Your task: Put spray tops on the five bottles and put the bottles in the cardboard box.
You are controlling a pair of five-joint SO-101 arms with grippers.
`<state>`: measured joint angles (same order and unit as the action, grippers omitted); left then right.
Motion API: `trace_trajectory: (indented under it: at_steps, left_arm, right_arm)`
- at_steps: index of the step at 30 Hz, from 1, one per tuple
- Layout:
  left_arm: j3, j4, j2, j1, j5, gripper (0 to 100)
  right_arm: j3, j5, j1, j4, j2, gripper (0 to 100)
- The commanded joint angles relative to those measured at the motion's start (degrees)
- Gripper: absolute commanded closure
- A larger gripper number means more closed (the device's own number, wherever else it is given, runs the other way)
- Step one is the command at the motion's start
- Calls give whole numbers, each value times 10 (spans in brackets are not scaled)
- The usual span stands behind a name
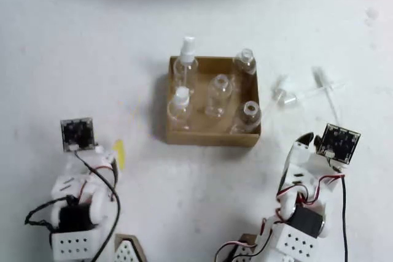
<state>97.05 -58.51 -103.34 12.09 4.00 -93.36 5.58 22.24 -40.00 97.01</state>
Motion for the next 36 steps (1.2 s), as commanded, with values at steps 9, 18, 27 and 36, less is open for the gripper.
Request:
trace_trajectory:
  at_steps: [9,18,27,36]
  left_arm:
    - [0,-4,0,-9,-21,813]
    - [0,1,0,-9,-18,811]
    - [0,1,0,-7,-18,811]
    - [-8,5,-1,-6,-18,811]
  right_arm:
    - [5,2,2,9,3,981]
    - [7,-4,0,10,3,980]
    - [5,-3,-19,12,3,980]
    - [-4,-1,-19,27,3,980]
